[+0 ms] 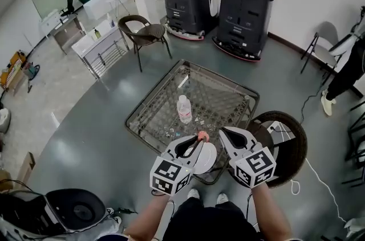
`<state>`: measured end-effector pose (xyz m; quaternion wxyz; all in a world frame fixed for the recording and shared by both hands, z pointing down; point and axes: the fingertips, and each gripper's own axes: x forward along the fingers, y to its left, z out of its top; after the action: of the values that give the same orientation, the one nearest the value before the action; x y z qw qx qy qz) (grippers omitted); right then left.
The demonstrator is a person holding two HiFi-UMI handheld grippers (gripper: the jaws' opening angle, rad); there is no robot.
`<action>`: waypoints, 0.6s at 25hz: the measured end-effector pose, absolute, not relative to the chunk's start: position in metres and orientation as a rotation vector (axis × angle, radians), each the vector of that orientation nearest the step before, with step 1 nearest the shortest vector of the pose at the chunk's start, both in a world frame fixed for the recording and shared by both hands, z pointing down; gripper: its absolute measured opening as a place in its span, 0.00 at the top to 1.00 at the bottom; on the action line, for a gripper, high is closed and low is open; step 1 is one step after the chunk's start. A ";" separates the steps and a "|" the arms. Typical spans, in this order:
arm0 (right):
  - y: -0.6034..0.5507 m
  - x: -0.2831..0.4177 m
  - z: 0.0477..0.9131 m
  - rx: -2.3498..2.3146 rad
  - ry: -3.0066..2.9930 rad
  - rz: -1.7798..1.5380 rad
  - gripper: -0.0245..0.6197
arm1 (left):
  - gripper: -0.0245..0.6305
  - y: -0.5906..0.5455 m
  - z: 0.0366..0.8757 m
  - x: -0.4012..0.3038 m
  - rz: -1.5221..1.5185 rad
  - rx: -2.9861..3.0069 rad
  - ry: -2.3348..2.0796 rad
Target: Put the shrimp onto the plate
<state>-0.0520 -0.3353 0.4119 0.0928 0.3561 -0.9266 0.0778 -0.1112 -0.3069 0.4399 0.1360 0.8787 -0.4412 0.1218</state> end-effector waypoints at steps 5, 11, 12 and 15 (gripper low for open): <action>-0.340 -0.052 0.451 1.091 -2.662 0.291 0.95 | 0.87 -0.319 0.477 -0.107 0.408 2.534 -1.192; -0.337 -0.048 0.496 1.124 -2.575 0.392 0.95 | 0.87 -0.316 0.541 -0.103 0.531 2.492 -1.098; -0.335 -0.047 0.502 1.130 -2.562 0.408 0.95 | 0.87 -0.314 0.550 -0.104 0.552 2.485 -1.086; -0.331 -0.043 0.525 1.133 -2.519 0.439 0.95 | 0.87 -0.310 0.581 -0.104 0.626 2.463 -1.065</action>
<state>-0.0428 -0.3315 0.5253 0.1718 0.3991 -0.8873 0.1546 -0.1038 -0.3103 0.5809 0.1919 0.8772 -0.3795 0.2230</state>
